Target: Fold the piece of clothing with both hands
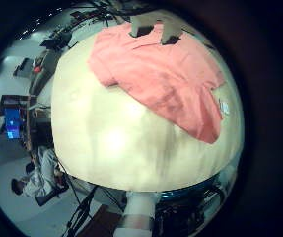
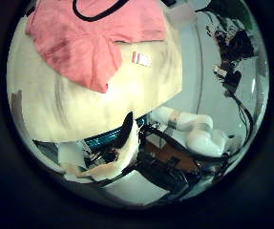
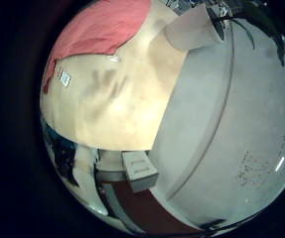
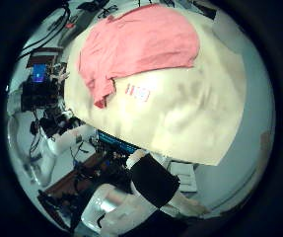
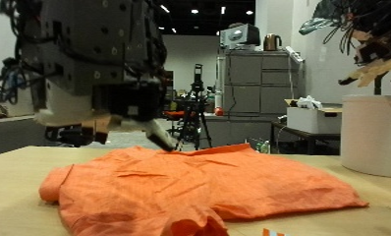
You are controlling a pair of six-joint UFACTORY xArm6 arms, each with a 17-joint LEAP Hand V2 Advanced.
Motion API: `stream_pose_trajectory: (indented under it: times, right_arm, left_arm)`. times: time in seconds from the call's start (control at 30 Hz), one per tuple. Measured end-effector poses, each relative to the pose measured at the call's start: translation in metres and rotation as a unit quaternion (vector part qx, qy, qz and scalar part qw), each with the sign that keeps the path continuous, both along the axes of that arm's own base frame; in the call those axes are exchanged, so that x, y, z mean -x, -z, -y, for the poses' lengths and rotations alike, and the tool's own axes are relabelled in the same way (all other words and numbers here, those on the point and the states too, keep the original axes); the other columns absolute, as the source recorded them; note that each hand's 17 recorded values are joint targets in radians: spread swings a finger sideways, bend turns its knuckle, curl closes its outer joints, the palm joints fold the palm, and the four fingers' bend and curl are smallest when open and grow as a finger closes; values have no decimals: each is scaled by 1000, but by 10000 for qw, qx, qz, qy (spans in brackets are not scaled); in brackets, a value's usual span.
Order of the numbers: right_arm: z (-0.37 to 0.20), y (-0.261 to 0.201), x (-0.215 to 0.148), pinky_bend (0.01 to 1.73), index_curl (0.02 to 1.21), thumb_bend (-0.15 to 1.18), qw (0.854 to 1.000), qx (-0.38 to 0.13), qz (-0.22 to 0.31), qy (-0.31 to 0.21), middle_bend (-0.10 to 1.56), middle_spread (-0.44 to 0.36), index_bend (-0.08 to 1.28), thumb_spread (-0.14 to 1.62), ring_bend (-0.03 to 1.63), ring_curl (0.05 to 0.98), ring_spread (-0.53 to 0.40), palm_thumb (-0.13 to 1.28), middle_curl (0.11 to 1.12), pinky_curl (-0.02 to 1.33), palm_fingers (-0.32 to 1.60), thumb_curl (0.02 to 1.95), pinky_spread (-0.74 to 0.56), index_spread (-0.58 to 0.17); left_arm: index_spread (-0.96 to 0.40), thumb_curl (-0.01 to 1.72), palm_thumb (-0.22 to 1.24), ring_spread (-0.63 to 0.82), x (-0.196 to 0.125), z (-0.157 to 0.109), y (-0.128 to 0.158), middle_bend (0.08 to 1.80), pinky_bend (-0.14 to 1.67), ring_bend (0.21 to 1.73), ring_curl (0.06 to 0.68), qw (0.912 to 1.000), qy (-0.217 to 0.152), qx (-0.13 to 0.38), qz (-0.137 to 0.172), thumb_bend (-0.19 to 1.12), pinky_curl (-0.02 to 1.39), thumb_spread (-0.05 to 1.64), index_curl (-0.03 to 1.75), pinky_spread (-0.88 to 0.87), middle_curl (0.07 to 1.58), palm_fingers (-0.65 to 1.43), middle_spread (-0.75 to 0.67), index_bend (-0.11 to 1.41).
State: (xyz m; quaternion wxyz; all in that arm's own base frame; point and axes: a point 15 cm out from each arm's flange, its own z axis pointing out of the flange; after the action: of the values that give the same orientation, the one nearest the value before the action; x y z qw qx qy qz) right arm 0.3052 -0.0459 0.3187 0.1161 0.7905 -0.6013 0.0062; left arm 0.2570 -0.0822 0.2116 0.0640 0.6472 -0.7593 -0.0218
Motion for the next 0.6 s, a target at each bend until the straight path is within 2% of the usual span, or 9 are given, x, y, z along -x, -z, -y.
stream_pose_trajectory:
  times: [0.17,0.33,0.6]
  right_arm:
    - [-1,2,0,289,278,-9,10000,4,-22,18,289,42,153,1361,248,261,158,329,364,301,144,214,272,-257]
    - [-6,10,-3,263,270,-9,9999,-68,-141,32,336,50,148,1372,267,267,149,335,378,297,176,214,271,-229]
    - [-11,12,-5,254,262,-9,9997,-124,-172,76,360,53,143,1383,288,279,133,343,386,301,164,211,281,-196]
  left_arm:
    - [199,305,274,520,-5,5,26,194,196,400,236,9994,223,-261,-58,-29,301,1018,318,485,317,49,362,167]
    - [218,303,263,532,-5,17,45,193,197,402,233,9985,451,-316,-76,-32,302,1009,315,490,314,39,392,167]
    - [252,301,211,548,-7,28,79,193,208,425,236,9952,672,-488,-519,-39,310,953,304,492,311,29,429,158]
